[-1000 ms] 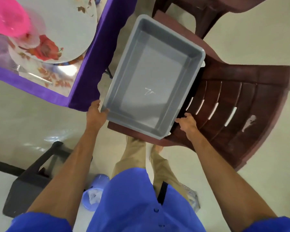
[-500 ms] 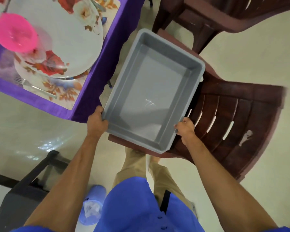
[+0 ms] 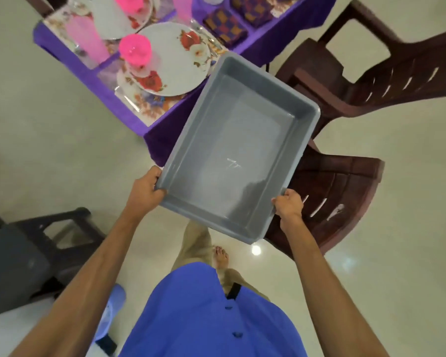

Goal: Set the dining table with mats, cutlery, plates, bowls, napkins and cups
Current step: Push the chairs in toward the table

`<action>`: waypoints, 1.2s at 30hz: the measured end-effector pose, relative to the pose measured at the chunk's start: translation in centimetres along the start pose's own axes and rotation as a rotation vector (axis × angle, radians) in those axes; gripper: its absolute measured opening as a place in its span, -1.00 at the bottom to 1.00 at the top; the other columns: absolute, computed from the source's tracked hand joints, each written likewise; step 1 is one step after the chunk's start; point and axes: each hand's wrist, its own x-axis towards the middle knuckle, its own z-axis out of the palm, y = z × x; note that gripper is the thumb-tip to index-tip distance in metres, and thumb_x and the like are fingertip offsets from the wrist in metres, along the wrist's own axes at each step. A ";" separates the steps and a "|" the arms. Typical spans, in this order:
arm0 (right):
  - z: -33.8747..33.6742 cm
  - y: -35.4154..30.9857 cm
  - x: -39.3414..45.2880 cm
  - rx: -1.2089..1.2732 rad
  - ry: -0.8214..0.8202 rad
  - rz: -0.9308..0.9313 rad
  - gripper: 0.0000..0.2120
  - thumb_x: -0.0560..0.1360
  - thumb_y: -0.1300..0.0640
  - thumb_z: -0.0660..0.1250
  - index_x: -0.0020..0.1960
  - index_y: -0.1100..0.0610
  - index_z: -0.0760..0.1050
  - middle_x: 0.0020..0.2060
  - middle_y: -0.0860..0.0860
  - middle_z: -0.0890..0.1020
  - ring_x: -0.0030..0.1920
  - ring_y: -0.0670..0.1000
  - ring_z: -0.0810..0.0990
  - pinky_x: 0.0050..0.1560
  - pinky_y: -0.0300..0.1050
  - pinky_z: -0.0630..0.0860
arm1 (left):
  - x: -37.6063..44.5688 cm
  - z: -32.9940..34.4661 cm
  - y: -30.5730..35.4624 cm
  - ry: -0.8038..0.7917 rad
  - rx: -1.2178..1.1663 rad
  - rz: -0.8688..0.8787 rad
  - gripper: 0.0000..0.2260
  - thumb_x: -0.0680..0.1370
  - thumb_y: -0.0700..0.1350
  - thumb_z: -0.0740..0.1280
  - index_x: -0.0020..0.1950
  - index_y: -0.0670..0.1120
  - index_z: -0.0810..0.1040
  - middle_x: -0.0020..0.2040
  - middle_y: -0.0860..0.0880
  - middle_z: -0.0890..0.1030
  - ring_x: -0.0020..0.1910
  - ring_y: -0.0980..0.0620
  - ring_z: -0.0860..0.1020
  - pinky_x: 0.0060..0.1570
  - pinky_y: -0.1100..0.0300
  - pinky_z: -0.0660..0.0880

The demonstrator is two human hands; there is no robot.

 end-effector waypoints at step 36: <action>44.2 -4.5 -37.7 -0.793 -0.773 -0.676 -0.83 0.45 0.27 0.40 0.03 0.21 0.65 -0.08 0.12 0.69 -0.10 0.13 0.65 -0.20 -0.17 0.45 | -42.5 -13.4 -31.5 0.939 -1.073 -0.976 -0.66 0.69 -0.23 0.26 0.48 -0.06 0.46 0.19 -0.17 0.66 0.05 -0.16 0.64 0.14 -0.17 0.58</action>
